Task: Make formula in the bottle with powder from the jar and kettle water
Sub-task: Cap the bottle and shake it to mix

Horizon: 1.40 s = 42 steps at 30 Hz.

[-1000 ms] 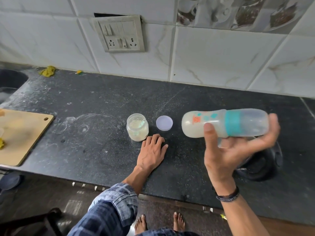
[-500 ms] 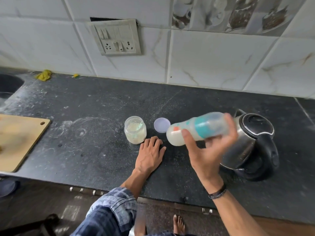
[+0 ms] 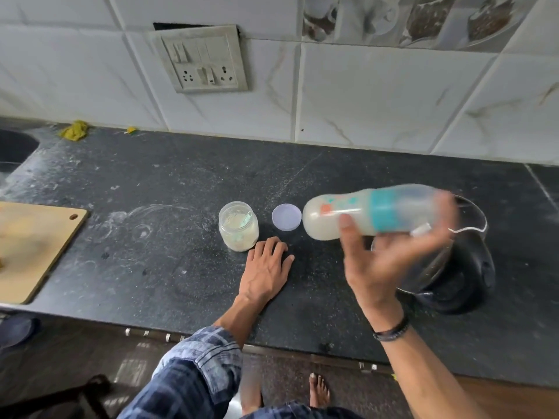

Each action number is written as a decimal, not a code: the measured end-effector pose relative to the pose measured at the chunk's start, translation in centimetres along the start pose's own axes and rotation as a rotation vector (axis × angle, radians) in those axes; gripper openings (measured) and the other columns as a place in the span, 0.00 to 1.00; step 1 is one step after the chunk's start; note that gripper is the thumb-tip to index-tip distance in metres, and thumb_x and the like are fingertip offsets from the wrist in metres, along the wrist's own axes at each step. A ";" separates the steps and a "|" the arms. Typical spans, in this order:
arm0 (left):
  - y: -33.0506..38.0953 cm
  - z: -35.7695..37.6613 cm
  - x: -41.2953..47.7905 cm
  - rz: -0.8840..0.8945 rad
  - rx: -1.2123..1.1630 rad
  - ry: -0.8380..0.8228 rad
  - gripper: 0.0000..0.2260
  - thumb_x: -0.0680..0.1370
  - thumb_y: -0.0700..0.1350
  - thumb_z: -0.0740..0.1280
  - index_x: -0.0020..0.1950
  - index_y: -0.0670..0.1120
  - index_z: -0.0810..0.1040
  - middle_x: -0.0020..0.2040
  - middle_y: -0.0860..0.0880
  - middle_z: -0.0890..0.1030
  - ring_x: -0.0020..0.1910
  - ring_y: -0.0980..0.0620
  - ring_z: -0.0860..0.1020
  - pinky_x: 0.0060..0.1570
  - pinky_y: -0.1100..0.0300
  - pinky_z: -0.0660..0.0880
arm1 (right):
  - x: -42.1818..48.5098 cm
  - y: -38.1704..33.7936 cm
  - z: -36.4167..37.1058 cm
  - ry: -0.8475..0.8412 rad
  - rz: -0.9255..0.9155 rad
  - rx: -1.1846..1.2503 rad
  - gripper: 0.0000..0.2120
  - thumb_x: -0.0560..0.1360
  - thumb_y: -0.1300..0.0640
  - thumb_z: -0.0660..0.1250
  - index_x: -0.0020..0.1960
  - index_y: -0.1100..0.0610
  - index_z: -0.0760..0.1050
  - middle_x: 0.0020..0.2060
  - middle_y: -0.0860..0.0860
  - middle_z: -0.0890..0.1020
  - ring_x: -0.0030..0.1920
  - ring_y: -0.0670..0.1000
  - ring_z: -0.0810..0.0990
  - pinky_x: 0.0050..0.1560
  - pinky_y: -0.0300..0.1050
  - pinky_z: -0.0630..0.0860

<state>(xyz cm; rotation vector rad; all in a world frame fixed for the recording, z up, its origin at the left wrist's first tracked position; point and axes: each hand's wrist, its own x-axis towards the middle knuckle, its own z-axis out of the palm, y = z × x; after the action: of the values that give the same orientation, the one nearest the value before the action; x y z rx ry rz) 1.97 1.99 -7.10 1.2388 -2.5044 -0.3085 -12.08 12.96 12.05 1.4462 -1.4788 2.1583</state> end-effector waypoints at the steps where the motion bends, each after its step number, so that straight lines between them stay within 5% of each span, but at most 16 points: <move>1: 0.0 0.0 0.0 0.000 -0.003 0.005 0.14 0.84 0.56 0.61 0.63 0.48 0.75 0.63 0.49 0.75 0.57 0.46 0.73 0.58 0.50 0.71 | -0.4 -0.1 0.3 -0.083 0.186 0.018 0.41 0.75 0.49 0.79 0.75 0.56 0.56 0.72 0.51 0.70 0.68 0.51 0.78 0.64 0.55 0.81; 3: -0.1 0.1 0.0 0.004 -0.006 0.014 0.15 0.84 0.55 0.62 0.64 0.47 0.74 0.63 0.49 0.75 0.57 0.45 0.73 0.57 0.49 0.71 | -1.5 -0.1 0.5 -0.125 0.417 0.096 0.41 0.72 0.53 0.82 0.75 0.50 0.60 0.71 0.54 0.71 0.64 0.55 0.81 0.59 0.63 0.83; 8: -0.3 0.3 0.1 0.007 -0.006 0.025 0.13 0.84 0.56 0.61 0.62 0.49 0.74 0.62 0.50 0.75 0.56 0.46 0.73 0.56 0.50 0.72 | -1.0 0.0 0.1 0.054 0.024 0.097 0.41 0.77 0.52 0.78 0.78 0.53 0.54 0.74 0.41 0.67 0.71 0.46 0.74 0.64 0.43 0.81; 12: -0.1 0.4 0.0 0.038 -0.002 0.095 0.15 0.83 0.56 0.60 0.62 0.48 0.72 0.58 0.47 0.76 0.53 0.44 0.74 0.51 0.48 0.75 | -1.8 0.5 0.5 -0.109 0.419 0.075 0.43 0.71 0.58 0.83 0.74 0.47 0.59 0.68 0.41 0.73 0.63 0.50 0.81 0.58 0.61 0.83; 17: -0.2 0.6 0.1 0.021 0.005 0.081 0.14 0.83 0.55 0.62 0.63 0.47 0.74 0.59 0.48 0.76 0.53 0.45 0.74 0.52 0.48 0.74 | -1.8 0.6 -0.5 -0.042 0.185 0.058 0.43 0.73 0.48 0.82 0.78 0.40 0.57 0.72 0.40 0.70 0.64 0.52 0.80 0.57 0.48 0.84; 21: -0.3 0.7 0.1 0.011 0.019 0.040 0.13 0.83 0.56 0.63 0.61 0.48 0.75 0.61 0.50 0.75 0.55 0.46 0.74 0.54 0.49 0.73 | -2.1 3.4 -0.4 -0.196 0.264 -0.161 0.44 0.72 0.52 0.83 0.77 0.43 0.58 0.72 0.30 0.67 0.69 0.46 0.78 0.61 0.49 0.83; 24: -0.3 0.7 0.1 0.003 0.020 0.034 0.13 0.84 0.56 0.62 0.61 0.49 0.75 0.62 0.50 0.75 0.56 0.46 0.73 0.55 0.49 0.73 | -3.1 5.9 -0.8 -0.346 0.330 -0.323 0.43 0.73 0.51 0.82 0.77 0.43 0.58 0.74 0.40 0.72 0.69 0.54 0.79 0.63 0.60 0.81; 28: -0.4 0.7 0.1 -0.002 0.014 0.025 0.14 0.84 0.56 0.61 0.62 0.49 0.75 0.62 0.50 0.75 0.56 0.46 0.73 0.56 0.49 0.72 | -3.6 7.6 -1.3 -0.433 0.334 -0.388 0.42 0.73 0.51 0.81 0.77 0.42 0.57 0.76 0.50 0.72 0.70 0.57 0.79 0.63 0.62 0.81; 31: -0.4 0.8 0.1 -0.001 -0.002 0.038 0.13 0.84 0.56 0.61 0.61 0.49 0.75 0.62 0.50 0.75 0.56 0.46 0.73 0.56 0.49 0.72 | -3.0 6.8 -1.4 -0.363 0.314 -0.338 0.42 0.73 0.52 0.81 0.77 0.45 0.58 0.75 0.51 0.73 0.69 0.58 0.79 0.62 0.64 0.81; 36: -0.4 0.9 0.1 0.005 -0.016 0.045 0.13 0.84 0.56 0.60 0.60 0.49 0.74 0.61 0.50 0.74 0.55 0.46 0.72 0.56 0.49 0.72 | -0.7 3.6 -0.7 -0.004 0.029 -0.054 0.44 0.76 0.53 0.80 0.80 0.43 0.56 0.76 0.39 0.65 0.72 0.51 0.75 0.63 0.55 0.83; 40: -0.4 0.9 0.1 0.009 -0.015 0.046 0.13 0.84 0.57 0.59 0.61 0.50 0.74 0.61 0.51 0.74 0.55 0.47 0.72 0.56 0.50 0.71 | -1.4 2.1 -0.2 -0.194 0.313 -0.040 0.42 0.73 0.54 0.81 0.79 0.42 0.60 0.71 0.38 0.72 0.66 0.46 0.80 0.60 0.59 0.83; 42: -0.5 0.9 0.1 0.007 -0.009 0.040 0.13 0.84 0.57 0.59 0.61 0.50 0.74 0.62 0.51 0.74 0.55 0.47 0.72 0.56 0.50 0.71 | -1.1 1.0 -0.4 -0.141 0.223 0.052 0.42 0.75 0.53 0.80 0.79 0.43 0.57 0.71 0.38 0.72 0.66 0.45 0.80 0.59 0.55 0.84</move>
<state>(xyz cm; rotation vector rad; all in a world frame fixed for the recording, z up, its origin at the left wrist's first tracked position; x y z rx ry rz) 1.93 1.70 -8.11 1.2199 -2.4704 -0.2904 -12.31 13.16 10.55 1.5453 -1.7200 2.2775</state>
